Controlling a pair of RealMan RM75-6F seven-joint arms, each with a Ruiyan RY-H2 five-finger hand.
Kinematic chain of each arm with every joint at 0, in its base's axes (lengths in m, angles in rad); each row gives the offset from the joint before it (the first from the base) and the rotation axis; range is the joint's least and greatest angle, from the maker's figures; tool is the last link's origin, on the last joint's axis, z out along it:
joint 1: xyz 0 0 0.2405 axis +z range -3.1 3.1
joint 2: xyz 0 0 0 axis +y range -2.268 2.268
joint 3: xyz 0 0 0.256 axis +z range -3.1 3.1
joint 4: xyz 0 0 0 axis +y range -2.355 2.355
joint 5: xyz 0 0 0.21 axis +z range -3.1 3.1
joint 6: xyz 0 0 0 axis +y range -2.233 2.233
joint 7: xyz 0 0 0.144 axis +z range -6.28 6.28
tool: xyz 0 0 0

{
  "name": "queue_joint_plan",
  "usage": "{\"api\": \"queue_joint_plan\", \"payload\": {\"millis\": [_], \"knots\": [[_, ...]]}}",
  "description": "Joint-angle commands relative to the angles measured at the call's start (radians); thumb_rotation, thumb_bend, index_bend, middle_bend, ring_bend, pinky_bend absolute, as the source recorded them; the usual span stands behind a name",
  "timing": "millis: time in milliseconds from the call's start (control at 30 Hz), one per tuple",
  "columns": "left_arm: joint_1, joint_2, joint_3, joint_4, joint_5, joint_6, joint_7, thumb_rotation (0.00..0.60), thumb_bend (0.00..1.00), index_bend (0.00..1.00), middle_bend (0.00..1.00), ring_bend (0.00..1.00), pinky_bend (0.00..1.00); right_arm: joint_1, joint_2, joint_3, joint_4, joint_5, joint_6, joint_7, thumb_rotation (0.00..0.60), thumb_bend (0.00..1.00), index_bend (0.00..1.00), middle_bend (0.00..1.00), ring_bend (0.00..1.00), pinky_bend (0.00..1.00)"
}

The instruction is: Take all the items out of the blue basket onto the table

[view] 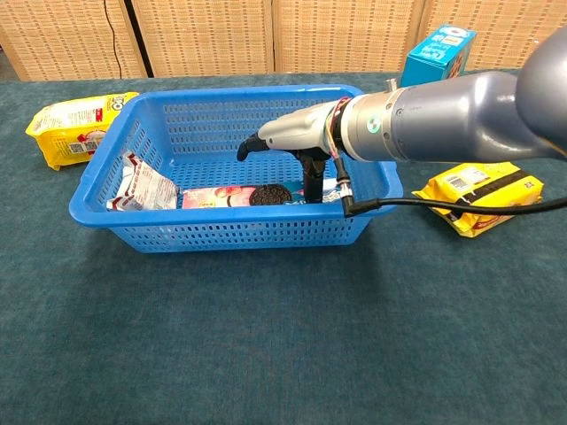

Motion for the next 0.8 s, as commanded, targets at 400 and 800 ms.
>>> {"api": "queue_joint_plan", "payload": {"millis": [400,800], "knots": [[-0.003,-0.003,0.000,0.000,-0.006,-0.007,0.008,0.600,0.01,0.00,0.00,0.00,0.00,-0.054,-0.058,0.003,0.081,-0.107,0.046,0.085,0.600,0.00,0.52,0.60,0.58,0.61],[-0.001,0.003,0.012,-0.003,0.026,-0.003,-0.016,0.600,0.01,0.00,0.00,0.00,0.00,-0.191,0.133,0.052,-0.215,-0.429,0.277,0.192,0.600,0.16,0.59,0.65,0.62,0.63]]}}
